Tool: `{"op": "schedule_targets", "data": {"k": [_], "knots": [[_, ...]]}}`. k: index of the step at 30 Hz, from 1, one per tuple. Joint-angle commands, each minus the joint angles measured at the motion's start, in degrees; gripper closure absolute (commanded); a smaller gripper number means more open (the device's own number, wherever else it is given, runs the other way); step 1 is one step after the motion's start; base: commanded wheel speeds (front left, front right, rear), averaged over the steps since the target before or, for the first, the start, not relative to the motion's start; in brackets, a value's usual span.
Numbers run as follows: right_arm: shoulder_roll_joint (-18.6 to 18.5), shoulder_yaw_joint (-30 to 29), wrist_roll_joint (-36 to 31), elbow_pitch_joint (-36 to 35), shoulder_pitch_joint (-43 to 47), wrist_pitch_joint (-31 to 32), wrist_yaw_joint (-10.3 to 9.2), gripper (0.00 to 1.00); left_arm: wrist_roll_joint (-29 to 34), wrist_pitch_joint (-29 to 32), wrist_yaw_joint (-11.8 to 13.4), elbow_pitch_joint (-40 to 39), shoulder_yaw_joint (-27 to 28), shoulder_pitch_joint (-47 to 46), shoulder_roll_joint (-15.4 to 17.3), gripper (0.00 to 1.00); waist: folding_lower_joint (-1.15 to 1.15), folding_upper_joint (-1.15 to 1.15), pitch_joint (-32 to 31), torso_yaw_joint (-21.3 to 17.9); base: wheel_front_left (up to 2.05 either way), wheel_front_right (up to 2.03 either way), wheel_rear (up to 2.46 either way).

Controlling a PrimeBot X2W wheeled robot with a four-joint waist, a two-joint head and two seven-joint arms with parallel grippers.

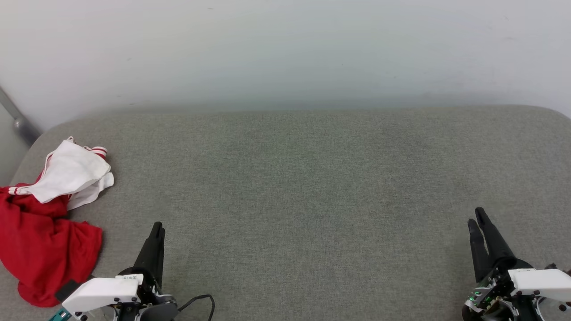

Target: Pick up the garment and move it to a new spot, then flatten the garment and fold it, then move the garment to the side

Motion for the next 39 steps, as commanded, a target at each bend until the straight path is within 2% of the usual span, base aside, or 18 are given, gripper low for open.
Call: {"op": "schedule_targets", "data": {"k": [1, 9, 15, 28, 39], "knots": [[0.0, 0.2, -0.1, -0.7, -0.4, -0.5, 0.00, 0.00, -0.1, -0.4, 0.0, -0.6, -0.5, -0.7, 0.0, 0.00, 0.00, 0.00, 0.0, 0.0, 0.00, 0.00, 0.00], [0.0, 1.5, -1.3, -1.4, -0.2, -2.9, 0.00, 0.00, 0.2, -2.9, 0.0, -1.4, -3.4, -1.5, 0.1, 0.00, 0.00, 0.00, 0.0, 0.0, 0.00, 0.00, 0.00], [0.0, 2.1, -4.9, -2.1, -0.1, -4.5, 0.00, 0.00, 4.6, -4.5, 0.0, -2.0, -4.9, -2.1, 0.1, 0.00, 0.00, 0.00, 0.1, 0.0, 0.00, 0.00, 0.00], [-0.1, 4.0, -21.1, -4.3, 0.0, -7.6, 0.00, 0.00, 19.3, -7.6, 0.0, -5.5, -6.4, -1.9, 0.1, 0.00, 0.00, 0.00, 0.1, 0.2, 0.00, 0.00, 0.00], [-0.2, 4.7, -36.6, -6.0, 0.7, -10.0, 0.00, 0.00, 34.0, -10.0, 1.1, -7.8, -8.9, -1.9, 0.1, 0.00, 0.00, 0.00, -0.1, 0.5, 0.00, 0.00, 0.00]]}}
